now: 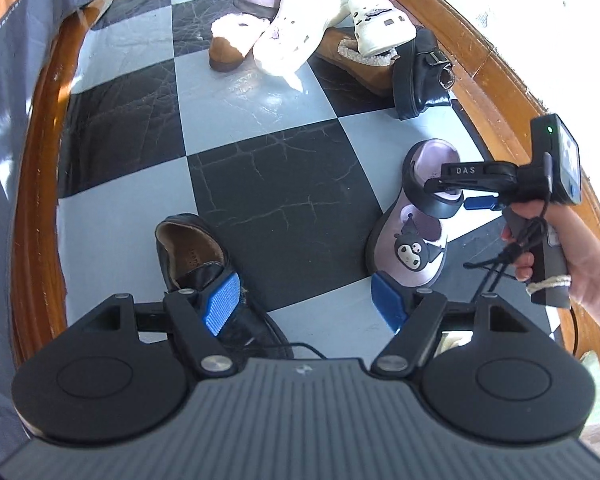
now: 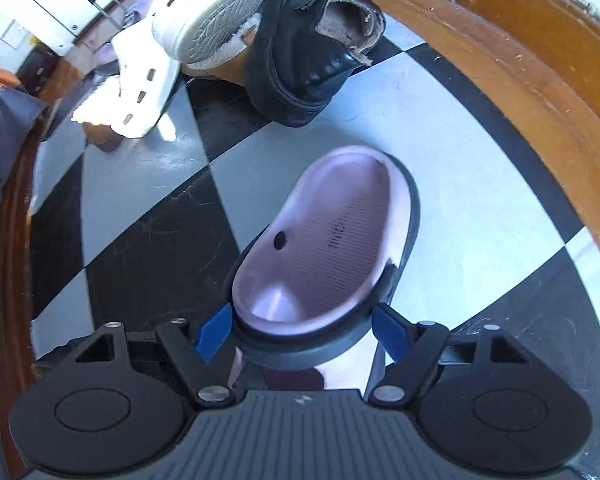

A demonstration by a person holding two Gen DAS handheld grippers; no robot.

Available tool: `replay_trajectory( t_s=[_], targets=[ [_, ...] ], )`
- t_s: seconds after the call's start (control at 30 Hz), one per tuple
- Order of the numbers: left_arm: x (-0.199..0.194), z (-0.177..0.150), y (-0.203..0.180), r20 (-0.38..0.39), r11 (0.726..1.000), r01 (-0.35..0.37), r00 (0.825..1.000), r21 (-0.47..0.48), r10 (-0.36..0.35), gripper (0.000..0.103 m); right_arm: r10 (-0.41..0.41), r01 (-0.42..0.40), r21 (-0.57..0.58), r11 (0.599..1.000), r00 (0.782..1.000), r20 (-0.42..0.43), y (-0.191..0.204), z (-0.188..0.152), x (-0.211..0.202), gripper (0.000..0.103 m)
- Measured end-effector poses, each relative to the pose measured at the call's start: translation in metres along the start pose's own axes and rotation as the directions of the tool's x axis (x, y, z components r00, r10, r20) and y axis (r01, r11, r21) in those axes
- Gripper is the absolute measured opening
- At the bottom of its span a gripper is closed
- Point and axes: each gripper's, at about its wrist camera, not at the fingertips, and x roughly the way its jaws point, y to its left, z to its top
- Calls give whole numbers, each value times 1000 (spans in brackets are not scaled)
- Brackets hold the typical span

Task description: Organize scattered shoes

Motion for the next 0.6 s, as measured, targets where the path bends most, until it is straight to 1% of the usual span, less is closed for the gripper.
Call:
replay_trajectory(
  t_s=[0.1,0.17,0.2,0.23,0.27,0.3,0.37,0.4,0.47,0.5,0.6],
  targets=[
    [-1,-2,1,-7,1000,11,1000,-5,-11,72,-21,22,-21,1000,1000,15,8,-2,4,78],
    [-2,-3,4,-13,999,38,999,-12,-39,72,-40,40,-45,998,999,12,11,-5,6,79],
    [-1,-4,5,-20,999,50,999,-18,-50,72,-34,34,-49,998,999,11,11,-5,8,81],
    [-1,-4,7,-25,998,56,998,-26,-57,73,-18,19,-49,999,1000,13,11,-5,10,86],
    [1,-4,8,-29,998,55,998,-31,-56,72,-8,8,-64,998,1000,7,11,-6,16,95],
    [2,-3,9,-33,998,53,998,-37,-54,72,-13,12,-112,994,1000,-7,14,-7,25,98],
    [5,-3,13,-37,998,40,998,-50,-41,72,-34,35,-201,979,999,10,23,-11,31,97],
    [6,-3,15,-40,998,35,999,-55,-37,72,-34,39,-230,972,999,25,26,-15,31,94],
    [8,-3,19,-51,996,41,998,-75,-45,72,-8,20,-289,957,999,43,32,-20,29,91],
    [10,-3,22,-58,995,48,997,-88,-53,72,9,4,-319,948,999,38,36,-23,29,89],
    [14,-3,25,-76,992,66,994,-111,-74,72,53,-55,-371,927,998,-14,47,-29,30,88]
  ],
)
